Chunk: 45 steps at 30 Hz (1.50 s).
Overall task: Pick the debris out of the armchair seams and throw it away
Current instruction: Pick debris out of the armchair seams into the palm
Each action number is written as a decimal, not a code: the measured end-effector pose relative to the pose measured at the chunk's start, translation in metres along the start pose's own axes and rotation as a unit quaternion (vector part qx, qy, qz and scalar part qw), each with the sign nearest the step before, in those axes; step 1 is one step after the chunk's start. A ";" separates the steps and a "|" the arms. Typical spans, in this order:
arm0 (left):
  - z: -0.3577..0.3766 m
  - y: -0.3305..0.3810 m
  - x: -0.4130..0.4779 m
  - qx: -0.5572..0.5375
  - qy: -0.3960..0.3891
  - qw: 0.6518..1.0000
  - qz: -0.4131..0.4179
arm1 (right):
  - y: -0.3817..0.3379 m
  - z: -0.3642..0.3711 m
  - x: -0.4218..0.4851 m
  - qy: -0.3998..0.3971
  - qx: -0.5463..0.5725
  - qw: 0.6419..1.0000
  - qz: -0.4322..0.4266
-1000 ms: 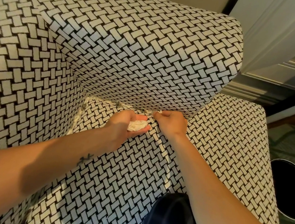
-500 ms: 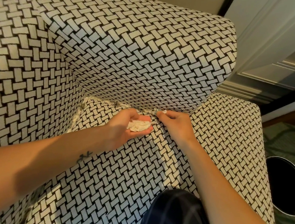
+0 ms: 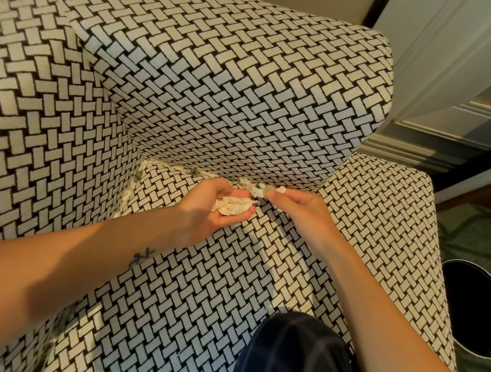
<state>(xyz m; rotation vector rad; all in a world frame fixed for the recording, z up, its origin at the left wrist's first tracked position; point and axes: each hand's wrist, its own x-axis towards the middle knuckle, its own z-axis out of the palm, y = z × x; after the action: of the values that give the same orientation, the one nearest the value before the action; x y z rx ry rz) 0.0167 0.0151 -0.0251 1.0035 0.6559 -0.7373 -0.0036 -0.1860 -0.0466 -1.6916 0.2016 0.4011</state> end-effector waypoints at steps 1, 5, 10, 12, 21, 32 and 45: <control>0.000 0.000 0.000 -0.001 0.001 1.000 0.000 | 0.000 -0.001 0.000 -0.019 -0.004 1.000 0.007; 0.002 0.000 0.001 0.014 0.003 1.000 0.007 | -0.002 0.000 0.002 -0.083 -0.039 0.995 0.033; 0.001 -0.004 0.007 0.086 -0.004 0.996 0.012 | -0.006 0.006 0.003 -0.086 -0.044 0.995 0.025; 0.001 -0.006 0.010 0.110 0.004 0.994 0.027 | -0.006 0.009 0.002 -0.079 -0.038 0.996 0.009; 0.001 -0.007 0.009 0.083 0.012 0.996 0.037 | -0.001 0.019 0.001 -0.016 -0.026 0.999 -0.032; 0.000 -0.005 0.007 0.075 -0.023 0.997 0.012 | 0.002 0.015 0.000 -0.030 -0.037 0.998 -0.032; 0.011 0.000 -0.015 0.056 -0.067 0.996 0.015 | -0.015 0.042 -0.013 0.056 0.021 0.997 -0.046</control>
<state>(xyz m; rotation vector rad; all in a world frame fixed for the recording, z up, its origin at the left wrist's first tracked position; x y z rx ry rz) 0.0092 0.0088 -0.0097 1.0538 0.4856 -0.8141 -0.0167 -0.1432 -0.0331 -1.6764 0.2126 0.2312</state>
